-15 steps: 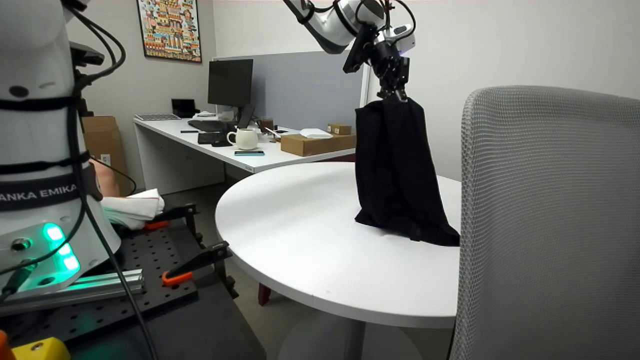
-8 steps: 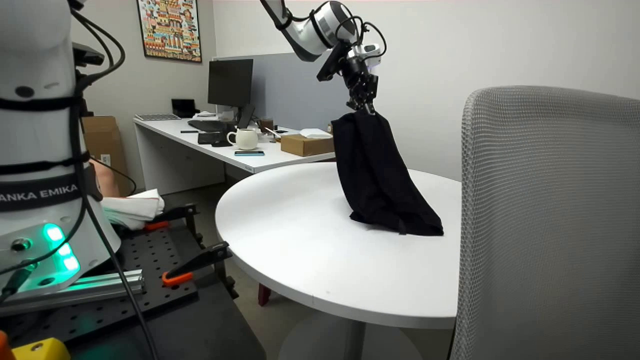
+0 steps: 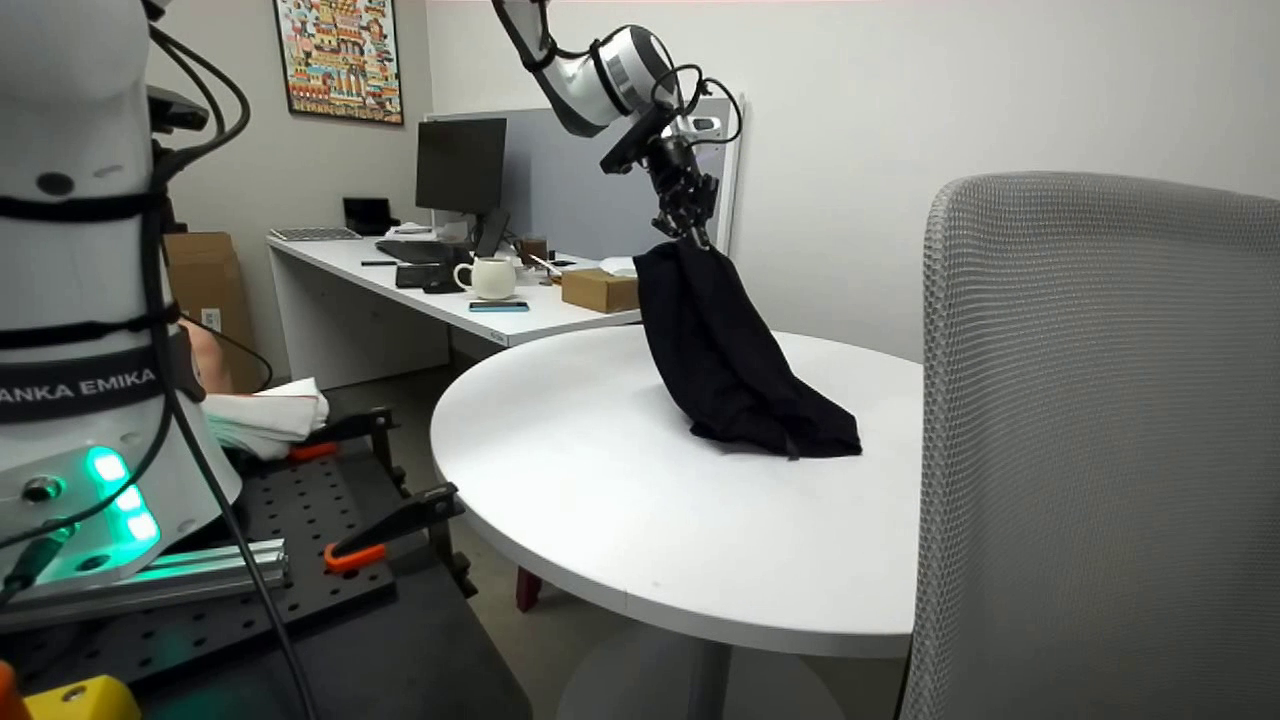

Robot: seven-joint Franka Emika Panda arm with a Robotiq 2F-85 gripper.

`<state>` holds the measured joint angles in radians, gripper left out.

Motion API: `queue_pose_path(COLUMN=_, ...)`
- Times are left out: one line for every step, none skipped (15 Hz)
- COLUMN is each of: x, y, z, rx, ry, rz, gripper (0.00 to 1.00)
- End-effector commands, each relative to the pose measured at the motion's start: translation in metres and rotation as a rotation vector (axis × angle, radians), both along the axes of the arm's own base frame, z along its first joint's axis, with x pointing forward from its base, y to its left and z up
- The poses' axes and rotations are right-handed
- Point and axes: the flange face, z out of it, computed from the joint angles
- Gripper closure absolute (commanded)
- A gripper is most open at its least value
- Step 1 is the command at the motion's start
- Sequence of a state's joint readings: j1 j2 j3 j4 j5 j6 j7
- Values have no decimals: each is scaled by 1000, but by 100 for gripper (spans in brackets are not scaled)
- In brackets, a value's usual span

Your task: Put the black t-shirt on the table

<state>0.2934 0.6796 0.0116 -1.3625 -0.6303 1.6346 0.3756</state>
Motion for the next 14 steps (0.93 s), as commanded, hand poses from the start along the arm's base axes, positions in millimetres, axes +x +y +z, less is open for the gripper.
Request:
queue_pose_path(x=-12, y=21, z=-10, rx=28, ry=54, rz=88, gripper=93)
queue_pose_path(x=-14, y=28, z=-15, rx=33, ry=68, rz=106, gripper=93)
queue_pose_path(x=-17, y=35, z=-22, rx=35, ry=84, rz=123, gripper=93)
queue_pose_path(x=-20, y=41, z=-28, rx=36, ry=97, rz=139, gripper=93)
queue_pose_path(x=-23, y=48, z=-37, rx=31, ry=111, rz=151, gripper=93)
queue_pose_path(x=-26, y=54, z=-44, rx=25, ry=123, rz=163, gripper=93)
queue_pose_path(x=-29, y=60, z=-55, rx=17, ry=140, rz=174, gripper=93)
queue_pose_path(x=-32, y=65, z=-62, rx=14, ry=151, rz=182, gripper=93)
queue_pose_path(x=-35, y=73, z=-75, rx=18, ry=164, rz=191, gripper=93)
queue_pose_path(x=-38, y=78, z=-83, rx=21, ry=173, rz=198, gripper=93)
queue_pose_path(x=-41, y=84, z=-92, rx=28, ry=178, rz=202, gripper=93)
queue_pose_path(x=-43, y=88, z=-100, rx=42, ry=186, rz=208, gripper=93)
queue_pose_path(x=-45, y=93, z=-107, rx=61, ry=193, rz=208, gripper=93)
queue_pose_path(x=-47, y=96, z=-113, rx=78, ry=200, rz=209, gripper=93)
